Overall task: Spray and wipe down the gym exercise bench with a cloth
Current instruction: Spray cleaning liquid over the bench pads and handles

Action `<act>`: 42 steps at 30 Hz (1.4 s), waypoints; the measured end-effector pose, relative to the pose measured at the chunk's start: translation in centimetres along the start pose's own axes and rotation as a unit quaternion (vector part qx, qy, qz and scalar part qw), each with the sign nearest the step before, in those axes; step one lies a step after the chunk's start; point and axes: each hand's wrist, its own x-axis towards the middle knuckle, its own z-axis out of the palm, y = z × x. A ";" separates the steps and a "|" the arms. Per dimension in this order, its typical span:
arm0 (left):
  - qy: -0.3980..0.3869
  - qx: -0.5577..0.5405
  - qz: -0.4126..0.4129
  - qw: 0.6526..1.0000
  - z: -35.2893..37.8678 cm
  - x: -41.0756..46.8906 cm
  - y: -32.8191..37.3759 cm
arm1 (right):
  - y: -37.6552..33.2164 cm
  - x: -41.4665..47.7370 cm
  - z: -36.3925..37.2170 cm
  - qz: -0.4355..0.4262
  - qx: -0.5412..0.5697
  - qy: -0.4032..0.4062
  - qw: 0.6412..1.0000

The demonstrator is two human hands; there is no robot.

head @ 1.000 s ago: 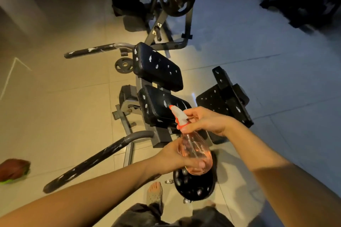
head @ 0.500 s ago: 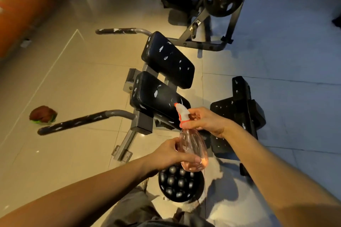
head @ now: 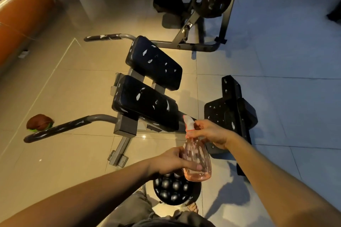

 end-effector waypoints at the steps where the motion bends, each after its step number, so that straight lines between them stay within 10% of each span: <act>1: 0.004 -0.002 0.001 1.000 0.0 0.2 0.1 | -0.1 0.1 -0.3 0.002 -0.006 -0.004 1.000; 22: 0.081 -0.006 0.115 0.990 -18.9 0.7 7.2 | -17.8 11.7 -0.1 -0.101 -0.017 0.093 0.990; 42: -0.017 0.045 0.031 0.998 -19.7 4.4 7.7 | -13.5 12.4 -1.3 -0.039 0.046 0.170 0.984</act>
